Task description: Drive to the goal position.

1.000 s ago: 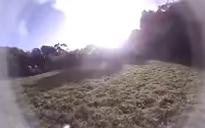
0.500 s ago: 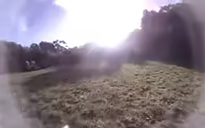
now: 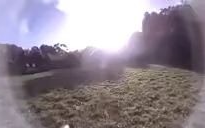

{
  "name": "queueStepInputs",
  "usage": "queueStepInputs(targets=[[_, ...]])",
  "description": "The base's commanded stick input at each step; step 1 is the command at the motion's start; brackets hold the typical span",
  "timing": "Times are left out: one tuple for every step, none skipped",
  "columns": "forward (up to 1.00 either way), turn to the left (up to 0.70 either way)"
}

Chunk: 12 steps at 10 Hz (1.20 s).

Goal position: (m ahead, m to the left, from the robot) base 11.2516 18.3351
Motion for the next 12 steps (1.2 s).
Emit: queueStepInputs(targets=[[0.70,0.00],[0.70,0.00],[0.70,0.01],[0.70,0.02],[0.70,0.04],[0.70,0.06],[0.70,0.10],[0.70,0.13],[0.70,0.13],[0.70,0.13],[0.70,0.13],[0.70,0.13]])
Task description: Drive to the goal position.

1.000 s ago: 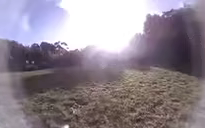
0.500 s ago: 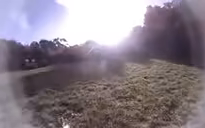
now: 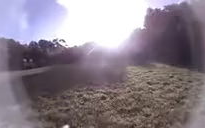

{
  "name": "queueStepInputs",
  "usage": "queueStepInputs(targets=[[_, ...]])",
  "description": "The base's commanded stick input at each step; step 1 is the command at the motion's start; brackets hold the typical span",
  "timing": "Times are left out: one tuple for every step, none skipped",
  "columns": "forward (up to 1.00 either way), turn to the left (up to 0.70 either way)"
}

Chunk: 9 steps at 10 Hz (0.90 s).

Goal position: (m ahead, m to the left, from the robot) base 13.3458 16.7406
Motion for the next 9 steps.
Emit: queueStepInputs(targets=[[0.70,0.13],[0.70,0.14],[0.70,0.14],[0.70,0.14],[0.70,0.04],[0.70,0.02],[0.70,0.01],[0.70,0.01],[0.70,0.01]])
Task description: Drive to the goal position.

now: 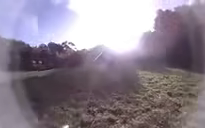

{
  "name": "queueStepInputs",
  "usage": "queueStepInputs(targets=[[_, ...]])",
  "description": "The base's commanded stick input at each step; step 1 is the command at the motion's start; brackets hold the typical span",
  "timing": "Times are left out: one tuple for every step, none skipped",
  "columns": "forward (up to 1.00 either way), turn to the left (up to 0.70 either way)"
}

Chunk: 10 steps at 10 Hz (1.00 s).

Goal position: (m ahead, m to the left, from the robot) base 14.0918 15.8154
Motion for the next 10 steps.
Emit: queueStepInputs(targets=[[0.70,0.01],[0.70,0.00],[0.70,0.00],[0.70,0.01],[0.70,0.01],[0.70,0.00],[0.70,0.00],[0.70,0.00],[0.70,0.00],[0.70,0.01]])
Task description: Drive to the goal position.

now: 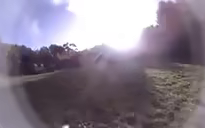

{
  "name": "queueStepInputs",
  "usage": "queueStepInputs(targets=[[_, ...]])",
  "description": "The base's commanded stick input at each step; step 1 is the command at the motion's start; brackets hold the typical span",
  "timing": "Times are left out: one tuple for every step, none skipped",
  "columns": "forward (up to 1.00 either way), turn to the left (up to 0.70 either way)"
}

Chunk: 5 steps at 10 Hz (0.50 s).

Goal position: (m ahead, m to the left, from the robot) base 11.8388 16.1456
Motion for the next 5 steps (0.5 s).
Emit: queueStepInputs(targets=[[0.70,0.03],[0.70,0.13],[0.70,0.13],[0.70,0.12],[0.70,0.09]])
